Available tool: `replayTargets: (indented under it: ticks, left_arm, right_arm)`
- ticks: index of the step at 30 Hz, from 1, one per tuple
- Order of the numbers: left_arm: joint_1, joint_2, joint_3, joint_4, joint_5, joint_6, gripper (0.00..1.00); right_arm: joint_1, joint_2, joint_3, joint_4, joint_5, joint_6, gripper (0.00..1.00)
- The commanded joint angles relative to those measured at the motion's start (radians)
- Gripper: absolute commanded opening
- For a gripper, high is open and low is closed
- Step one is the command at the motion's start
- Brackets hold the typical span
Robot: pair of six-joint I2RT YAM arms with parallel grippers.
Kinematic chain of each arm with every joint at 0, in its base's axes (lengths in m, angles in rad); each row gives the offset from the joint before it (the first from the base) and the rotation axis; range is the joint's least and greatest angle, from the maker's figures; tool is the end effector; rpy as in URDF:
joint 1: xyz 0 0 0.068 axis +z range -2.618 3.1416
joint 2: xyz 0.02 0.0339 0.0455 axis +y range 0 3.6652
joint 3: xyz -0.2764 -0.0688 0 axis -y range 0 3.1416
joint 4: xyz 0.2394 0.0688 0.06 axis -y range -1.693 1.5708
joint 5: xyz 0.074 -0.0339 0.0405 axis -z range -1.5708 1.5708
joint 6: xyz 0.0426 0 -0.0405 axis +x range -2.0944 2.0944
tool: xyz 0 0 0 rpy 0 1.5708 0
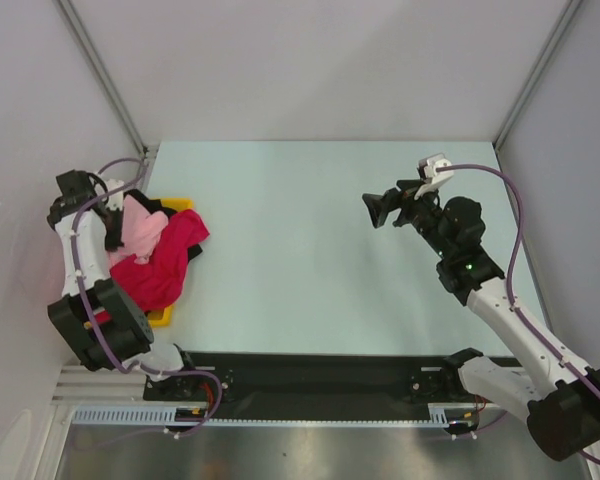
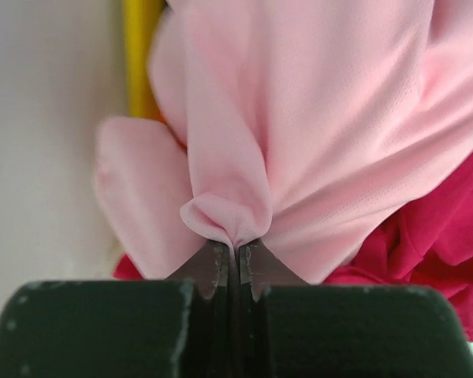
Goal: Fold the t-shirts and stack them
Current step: Grab the tshirt from the pile, then move the tshirt to the center of the board
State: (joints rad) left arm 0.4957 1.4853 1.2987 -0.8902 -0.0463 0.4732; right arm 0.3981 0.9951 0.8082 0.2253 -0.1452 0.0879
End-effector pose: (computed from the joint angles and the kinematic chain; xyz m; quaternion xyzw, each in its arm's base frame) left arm 0.2612 0.1435 0.3008 -0.0166 0.9693 0.1337 0.2058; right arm 0.2114 0.0956 0.3643 -0.1585 0.6752 0.2217 0.6854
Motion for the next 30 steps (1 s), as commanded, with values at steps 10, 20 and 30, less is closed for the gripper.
replayTargets:
  ticks: [10,20,30]
  left_arm:
    - [-0.329,-0.053,0.683,-0.084,0.262,-0.128,0.0]
    - [-0.64,-0.037,0.999,0.009,0.459,-0.234,0.0]
    - [-0.919,0.157,0.754,0.079,0.638,-0.34,0.01]
  right_arm:
    - [0.008,-0.047,0.057,0.02,0.056,0.018,1.0]
    - [0.008,-0.013,0.17,-0.138,0.087,0.075,1.0]
    - [-0.088,0.045,0.284,-0.434,0.181,0.197,1.0]
